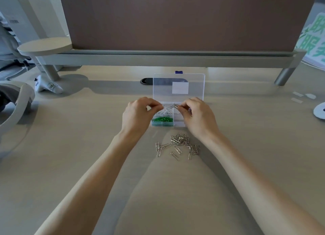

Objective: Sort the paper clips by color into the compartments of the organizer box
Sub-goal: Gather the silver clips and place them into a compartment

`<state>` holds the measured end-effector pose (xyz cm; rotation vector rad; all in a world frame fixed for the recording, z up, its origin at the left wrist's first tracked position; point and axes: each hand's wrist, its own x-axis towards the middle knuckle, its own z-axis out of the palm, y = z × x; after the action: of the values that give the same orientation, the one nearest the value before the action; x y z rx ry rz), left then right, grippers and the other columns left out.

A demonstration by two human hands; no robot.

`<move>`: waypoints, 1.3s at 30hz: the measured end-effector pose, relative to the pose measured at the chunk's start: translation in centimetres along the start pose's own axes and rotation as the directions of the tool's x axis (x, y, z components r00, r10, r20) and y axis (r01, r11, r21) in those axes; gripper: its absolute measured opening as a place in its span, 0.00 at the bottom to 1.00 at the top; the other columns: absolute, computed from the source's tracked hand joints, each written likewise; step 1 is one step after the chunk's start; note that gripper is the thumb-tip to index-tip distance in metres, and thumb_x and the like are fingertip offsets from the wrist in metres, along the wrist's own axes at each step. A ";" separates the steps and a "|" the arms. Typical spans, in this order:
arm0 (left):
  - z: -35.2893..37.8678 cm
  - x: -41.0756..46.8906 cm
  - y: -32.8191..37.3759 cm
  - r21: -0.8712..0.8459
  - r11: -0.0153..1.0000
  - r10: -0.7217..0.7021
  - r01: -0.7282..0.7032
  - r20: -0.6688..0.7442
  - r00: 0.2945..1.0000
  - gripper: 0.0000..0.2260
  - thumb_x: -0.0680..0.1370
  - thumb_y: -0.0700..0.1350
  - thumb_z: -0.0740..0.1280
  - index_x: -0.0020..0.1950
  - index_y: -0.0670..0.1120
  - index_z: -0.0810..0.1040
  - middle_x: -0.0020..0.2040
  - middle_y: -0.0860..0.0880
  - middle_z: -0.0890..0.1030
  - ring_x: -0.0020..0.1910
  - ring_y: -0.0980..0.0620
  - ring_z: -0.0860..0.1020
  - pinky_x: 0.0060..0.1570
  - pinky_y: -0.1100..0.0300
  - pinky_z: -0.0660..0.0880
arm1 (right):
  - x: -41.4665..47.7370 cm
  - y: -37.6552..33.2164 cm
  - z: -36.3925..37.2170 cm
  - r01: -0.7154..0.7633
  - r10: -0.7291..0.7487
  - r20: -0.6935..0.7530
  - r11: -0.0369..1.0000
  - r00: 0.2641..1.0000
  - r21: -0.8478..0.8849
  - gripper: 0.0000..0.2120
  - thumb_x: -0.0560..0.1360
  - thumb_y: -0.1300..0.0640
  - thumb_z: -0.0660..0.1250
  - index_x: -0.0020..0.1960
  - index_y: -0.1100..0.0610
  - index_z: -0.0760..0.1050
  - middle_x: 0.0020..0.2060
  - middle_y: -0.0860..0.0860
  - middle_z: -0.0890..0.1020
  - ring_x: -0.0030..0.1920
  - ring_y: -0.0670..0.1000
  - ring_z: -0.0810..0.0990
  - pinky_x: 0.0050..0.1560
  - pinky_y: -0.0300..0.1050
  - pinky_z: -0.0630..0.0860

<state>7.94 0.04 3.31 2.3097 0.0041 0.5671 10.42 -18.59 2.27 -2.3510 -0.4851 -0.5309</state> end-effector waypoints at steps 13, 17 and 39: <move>2.4 3.5 -1.8 0.184 0.980 -0.082 0.071 0.054 0.995 0.13 0.81 0.45 0.61 0.60 0.54 0.80 0.52 0.56 0.84 0.53 0.51 0.79 0.47 0.57 0.74 | 5.8 -0.2 3.8 0.057 -0.032 0.138 0.981 0.990 -0.183 0.07 0.76 0.54 0.69 0.51 0.55 0.83 0.46 0.52 0.84 0.50 0.55 0.79 0.49 0.51 0.77; 0.6 3.0 -1.6 0.114 0.993 -0.032 0.024 0.071 0.997 0.14 0.80 0.42 0.60 0.61 0.55 0.79 0.51 0.58 0.83 0.46 0.53 0.78 0.48 0.55 0.76 | 5.8 -0.4 3.3 0.016 -0.007 0.143 0.998 0.990 -0.062 0.11 0.74 0.54 0.72 0.53 0.58 0.83 0.46 0.53 0.85 0.48 0.53 0.82 0.50 0.47 0.77; -3.9 -5.9 -0.2 0.301 0.949 -0.083 -0.096 0.531 0.844 0.13 0.68 0.62 0.73 0.49 0.59 0.79 0.44 0.62 0.76 0.43 0.62 0.74 0.44 0.61 0.73 | -6.0 -1.0 -5.2 -0.072 0.139 0.613 0.988 0.777 -0.133 0.54 0.55 0.24 0.65 0.76 0.47 0.59 0.58 0.40 0.66 0.60 0.41 0.66 0.63 0.42 0.67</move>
<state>1.06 1.80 3.29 2.7130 -0.1958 -0.1155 3.61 -22.59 3.42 -2.6079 -0.6202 0.3155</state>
